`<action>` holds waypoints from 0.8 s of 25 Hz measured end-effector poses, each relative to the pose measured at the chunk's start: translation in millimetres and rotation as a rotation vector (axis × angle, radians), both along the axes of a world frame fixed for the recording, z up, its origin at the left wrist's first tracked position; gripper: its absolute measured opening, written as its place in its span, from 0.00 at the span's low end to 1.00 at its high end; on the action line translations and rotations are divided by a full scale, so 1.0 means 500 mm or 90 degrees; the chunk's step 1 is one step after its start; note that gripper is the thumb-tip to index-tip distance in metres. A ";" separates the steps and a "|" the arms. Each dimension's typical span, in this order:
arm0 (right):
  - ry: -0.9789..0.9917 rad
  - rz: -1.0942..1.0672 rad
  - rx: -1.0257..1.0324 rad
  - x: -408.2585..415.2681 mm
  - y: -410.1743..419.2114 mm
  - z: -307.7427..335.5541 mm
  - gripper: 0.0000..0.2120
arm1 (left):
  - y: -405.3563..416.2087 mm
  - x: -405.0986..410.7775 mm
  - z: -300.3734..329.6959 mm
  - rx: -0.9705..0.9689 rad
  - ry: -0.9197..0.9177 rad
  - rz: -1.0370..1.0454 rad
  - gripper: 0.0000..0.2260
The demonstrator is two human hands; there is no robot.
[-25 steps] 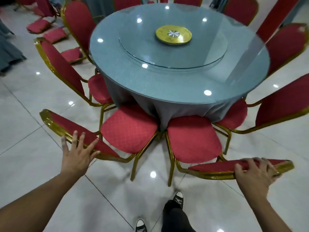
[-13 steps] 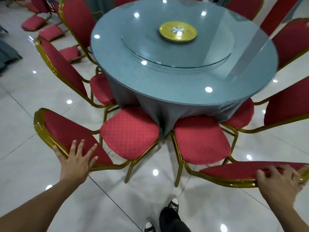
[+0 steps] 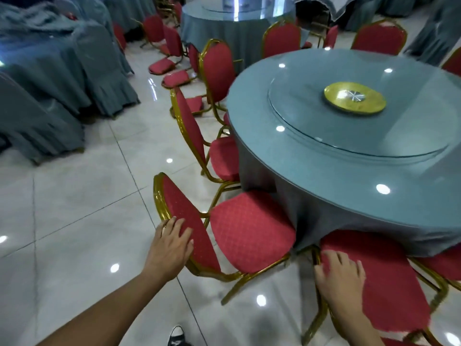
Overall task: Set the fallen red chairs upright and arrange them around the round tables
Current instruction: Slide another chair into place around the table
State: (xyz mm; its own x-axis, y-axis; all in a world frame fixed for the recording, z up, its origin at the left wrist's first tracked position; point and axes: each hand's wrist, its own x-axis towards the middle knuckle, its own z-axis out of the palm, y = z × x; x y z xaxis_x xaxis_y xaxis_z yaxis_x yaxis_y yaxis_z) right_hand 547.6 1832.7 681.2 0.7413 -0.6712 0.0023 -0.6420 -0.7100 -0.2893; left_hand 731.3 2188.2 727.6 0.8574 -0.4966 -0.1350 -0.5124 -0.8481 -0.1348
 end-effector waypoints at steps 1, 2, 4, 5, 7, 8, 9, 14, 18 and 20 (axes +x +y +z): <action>-0.020 0.024 0.007 0.049 0.035 0.004 0.15 | 0.017 0.028 0.009 -0.027 0.002 -0.002 0.23; -0.043 0.043 0.013 0.104 0.074 0.011 0.15 | 0.042 0.061 0.017 -0.045 -0.004 -0.009 0.23; -0.084 0.072 0.008 0.203 0.149 0.027 0.16 | 0.085 0.125 0.030 -0.068 -0.014 -0.043 0.23; -0.086 0.079 0.007 0.251 0.190 0.037 0.16 | 0.108 0.157 0.036 -0.084 -0.008 -0.063 0.23; -0.059 0.072 0.015 0.338 0.275 0.053 0.17 | 0.158 0.215 0.039 -0.116 0.021 -0.110 0.21; -0.054 0.065 0.020 0.377 0.320 0.059 0.17 | 0.182 0.238 0.038 -0.128 0.034 -0.138 0.20; -0.063 0.059 0.022 0.414 0.363 0.064 0.17 | 0.202 0.261 0.038 -0.138 0.046 -0.167 0.21; -0.063 0.038 0.042 0.567 0.528 0.068 0.16 | 0.288 0.395 0.024 -0.192 0.103 -0.257 0.22; -0.056 0.006 0.034 0.678 0.555 0.075 0.15 | 0.319 0.555 0.021 -0.206 0.093 -0.259 0.23; -0.059 -0.014 0.027 0.744 0.549 0.066 0.15 | 0.309 0.650 0.021 -0.212 0.086 -0.267 0.22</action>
State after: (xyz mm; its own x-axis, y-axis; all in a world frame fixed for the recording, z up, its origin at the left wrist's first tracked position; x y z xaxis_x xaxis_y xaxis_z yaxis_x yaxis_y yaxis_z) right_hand 919.8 2107.1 714.2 0.7248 -0.6877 0.0419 -0.6258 -0.6826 -0.3774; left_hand 1056.1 2342.7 738.0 0.5633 -0.8262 -0.0073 -0.8093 -0.5534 0.1970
